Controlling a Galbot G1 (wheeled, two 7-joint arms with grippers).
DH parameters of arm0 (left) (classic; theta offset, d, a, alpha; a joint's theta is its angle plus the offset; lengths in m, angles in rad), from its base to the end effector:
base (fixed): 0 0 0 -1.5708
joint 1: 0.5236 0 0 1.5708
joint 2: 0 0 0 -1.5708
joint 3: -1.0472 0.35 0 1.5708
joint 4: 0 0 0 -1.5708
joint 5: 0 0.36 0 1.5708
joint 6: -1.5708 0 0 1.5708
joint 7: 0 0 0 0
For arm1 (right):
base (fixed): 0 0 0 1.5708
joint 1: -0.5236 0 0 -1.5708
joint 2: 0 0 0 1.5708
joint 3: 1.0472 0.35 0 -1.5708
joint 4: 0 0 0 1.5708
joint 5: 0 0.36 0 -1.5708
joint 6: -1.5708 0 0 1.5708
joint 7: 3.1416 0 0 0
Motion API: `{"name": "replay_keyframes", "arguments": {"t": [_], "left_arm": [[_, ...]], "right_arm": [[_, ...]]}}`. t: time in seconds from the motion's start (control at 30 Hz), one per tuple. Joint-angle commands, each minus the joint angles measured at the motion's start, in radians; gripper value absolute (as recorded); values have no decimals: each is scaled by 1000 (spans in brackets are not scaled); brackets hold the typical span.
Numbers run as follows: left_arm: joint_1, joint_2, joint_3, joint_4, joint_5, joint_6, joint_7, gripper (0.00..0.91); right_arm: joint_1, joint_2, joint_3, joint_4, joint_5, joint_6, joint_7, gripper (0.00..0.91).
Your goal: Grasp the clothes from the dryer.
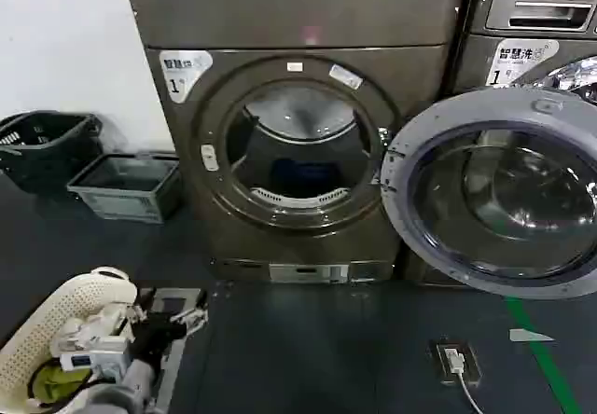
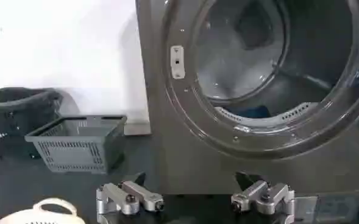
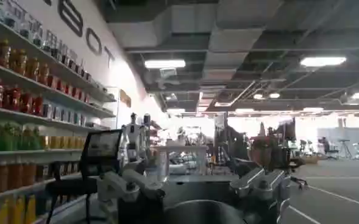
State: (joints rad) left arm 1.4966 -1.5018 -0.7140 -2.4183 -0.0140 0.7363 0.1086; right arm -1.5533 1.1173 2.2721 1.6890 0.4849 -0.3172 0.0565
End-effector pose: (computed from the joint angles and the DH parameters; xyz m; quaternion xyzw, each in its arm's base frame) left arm 0.1774 0.0505 -0.1708 0.0246 -0.9847 -0.0444 0.1667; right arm -0.1146 -0.4510 -0.0763 0.6802 0.7207 -0.0953 0.0945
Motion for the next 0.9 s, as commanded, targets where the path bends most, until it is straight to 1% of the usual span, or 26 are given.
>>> {"name": "replay_keyframes", "arguments": {"t": [0.03, 0.1, 0.17, 0.33, 0.53, 0.9], "left_arm": [[1, 2, 0, 2, -2, 49, 1, 907], [2, 3, 0, 1, -1, 49, 2, 907], [2, 4, 0, 0, -2, 49, 2, 907], [2, 7, 3, -1, -2, 49, 2, 907], [2, 11, 3, 2, -5, 49, 1, 907], [4, 15, 1, 2, -10, 49, 0, 907]], "right_arm": [[1, 0, -2, 2, -3, 8, 17, 907], [1, 1, -8, 0, 6, 39, 27, 907], [-2, 6, -15, -3, 4, 58, 25, 907], [-4, 9, -19, -10, -2, 78, 28, 907], [-6, 7, -21, -6, -2, 59, 41, 907], [-5, 8, -27, 3, -1, 54, 49, 907]]}}
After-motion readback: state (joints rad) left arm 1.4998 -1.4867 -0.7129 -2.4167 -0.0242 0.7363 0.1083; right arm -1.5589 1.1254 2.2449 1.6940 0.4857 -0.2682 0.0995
